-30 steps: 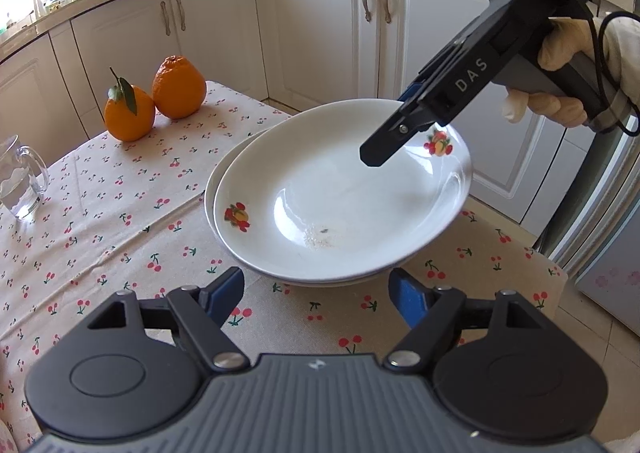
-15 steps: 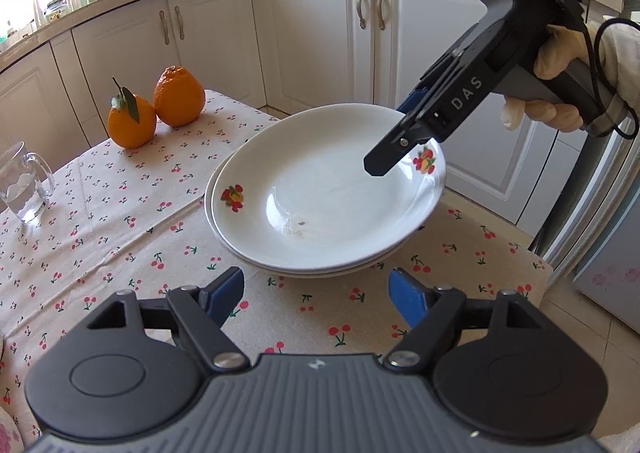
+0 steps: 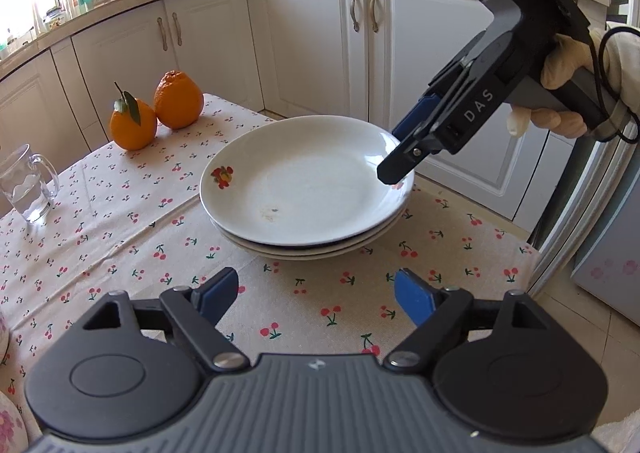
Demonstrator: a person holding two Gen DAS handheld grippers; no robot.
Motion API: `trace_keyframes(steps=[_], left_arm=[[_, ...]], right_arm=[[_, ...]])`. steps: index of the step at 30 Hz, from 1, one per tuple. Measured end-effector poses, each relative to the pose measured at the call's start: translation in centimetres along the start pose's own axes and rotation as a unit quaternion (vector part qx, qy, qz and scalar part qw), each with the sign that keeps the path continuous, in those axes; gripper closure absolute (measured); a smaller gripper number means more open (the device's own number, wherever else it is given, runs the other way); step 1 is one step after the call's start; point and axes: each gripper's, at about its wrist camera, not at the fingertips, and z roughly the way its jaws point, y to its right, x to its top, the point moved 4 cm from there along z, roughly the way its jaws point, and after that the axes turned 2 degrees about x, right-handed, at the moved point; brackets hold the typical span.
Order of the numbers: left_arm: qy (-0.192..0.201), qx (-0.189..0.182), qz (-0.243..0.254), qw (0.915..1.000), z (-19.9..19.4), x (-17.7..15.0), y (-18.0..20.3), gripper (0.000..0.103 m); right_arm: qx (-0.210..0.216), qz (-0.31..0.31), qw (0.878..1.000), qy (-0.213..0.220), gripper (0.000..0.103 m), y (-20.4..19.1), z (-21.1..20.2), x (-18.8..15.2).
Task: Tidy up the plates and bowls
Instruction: 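Open the right tool and withdraw it from the stack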
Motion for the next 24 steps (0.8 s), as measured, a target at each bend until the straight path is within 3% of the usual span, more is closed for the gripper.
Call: trace_keyframes(steps=[8,12,19,24], left_arm=[[0.037,0.012,-0.008,0.9992,-2.7,-0.5,-0.9,0.012],[0.048,0.017,-0.019,0.9985,-4.3,-1.1,-1.7,0.008],[0.045,0.036,-0.030,0.9979,-7.4,-3.4,-3.3,0.007],[0.053,0.051,-0.044,0.9964,-10.5,-5.7,-4.9,0.007]], right_arm=[[-0.029,-0.008,0.998,0.063,0.000,-3.8,-2.2,-0.3],[-0.042,0.001,0.994,0.097,0.000,-6.0,-2.7,-0.3],[-0.085,-0.010,0.991,0.100,0.000,-10.8,-1.9,-0.1],[-0.077,-0.020,0.991,0.111,0.000,-15.0,-1.5,0.2]])
